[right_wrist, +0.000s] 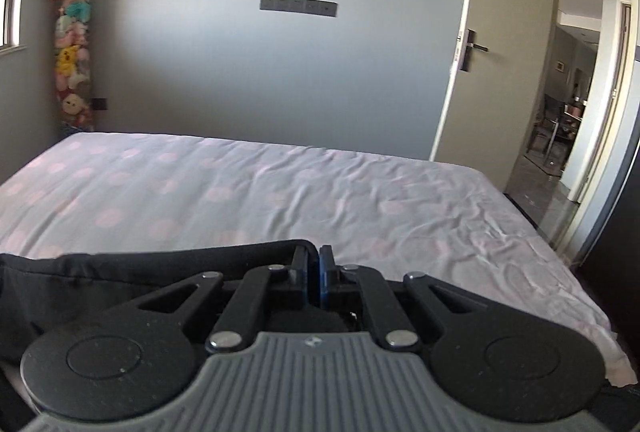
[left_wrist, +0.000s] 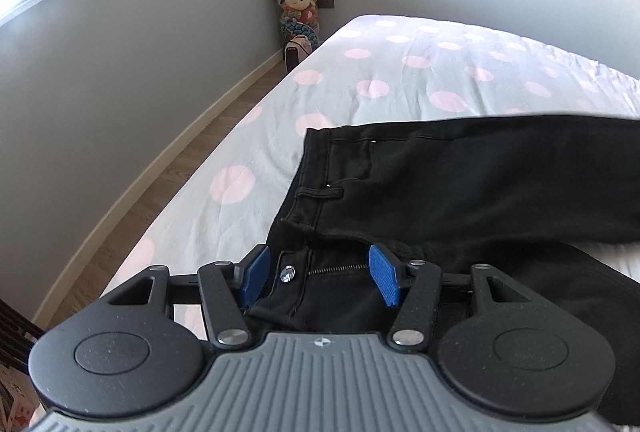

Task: Fold clothes
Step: 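Lower the jeans onto the bed and open the right gripper, left gripper holding waistband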

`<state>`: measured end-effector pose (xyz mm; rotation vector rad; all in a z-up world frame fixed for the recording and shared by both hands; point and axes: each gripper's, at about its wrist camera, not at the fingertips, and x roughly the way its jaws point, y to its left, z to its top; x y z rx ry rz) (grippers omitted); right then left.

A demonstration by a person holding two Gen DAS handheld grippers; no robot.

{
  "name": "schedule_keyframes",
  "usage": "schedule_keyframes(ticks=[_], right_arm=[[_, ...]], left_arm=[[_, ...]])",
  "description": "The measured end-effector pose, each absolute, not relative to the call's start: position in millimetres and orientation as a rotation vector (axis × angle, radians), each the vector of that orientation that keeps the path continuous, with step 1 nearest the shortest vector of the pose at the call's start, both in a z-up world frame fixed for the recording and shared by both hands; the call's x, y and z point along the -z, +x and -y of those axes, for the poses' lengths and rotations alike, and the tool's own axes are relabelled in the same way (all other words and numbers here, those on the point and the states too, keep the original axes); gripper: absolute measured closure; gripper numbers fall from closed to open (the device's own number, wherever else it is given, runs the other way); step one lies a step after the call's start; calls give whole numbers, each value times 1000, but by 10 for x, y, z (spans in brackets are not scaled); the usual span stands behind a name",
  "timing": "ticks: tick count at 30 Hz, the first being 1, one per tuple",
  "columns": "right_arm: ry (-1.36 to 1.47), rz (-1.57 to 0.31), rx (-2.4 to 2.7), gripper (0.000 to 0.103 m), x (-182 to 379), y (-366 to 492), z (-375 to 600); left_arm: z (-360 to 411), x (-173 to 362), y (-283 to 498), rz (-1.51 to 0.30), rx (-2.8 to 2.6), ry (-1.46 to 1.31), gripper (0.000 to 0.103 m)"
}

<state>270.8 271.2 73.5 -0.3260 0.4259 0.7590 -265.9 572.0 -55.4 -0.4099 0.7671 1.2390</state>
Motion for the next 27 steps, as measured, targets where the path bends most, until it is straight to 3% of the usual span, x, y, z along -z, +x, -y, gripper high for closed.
schedule_keyframes(ticks=[8, 15, 17, 23, 26, 27], right_arm=[[-445, -502, -531, 103, 166, 3552, -3195], [-439, -623, -545, 102, 513, 3702, -3074], [-424, -683, -577, 96, 557, 3629, -2929], [-372, -870, -648, 94, 664, 3136, -2215], [-338, -1004, -656, 82, 779, 2852, -1769], [-331, -1044, -651, 72, 825, 2738, -1616]], left_arm=[[-5799, 870, -2517, -832, -1182, -392, 38], [-5649, 958, -2682, -835, -1162, -401, 38], [-5573, 935, -2729, -826, -1171, -391, 38], [-5291, 790, -2837, -804, -1138, -344, 38], [-5145, 728, -2882, -808, -1121, -321, 38], [-5094, 706, -2899, -807, -1117, -314, 38]])
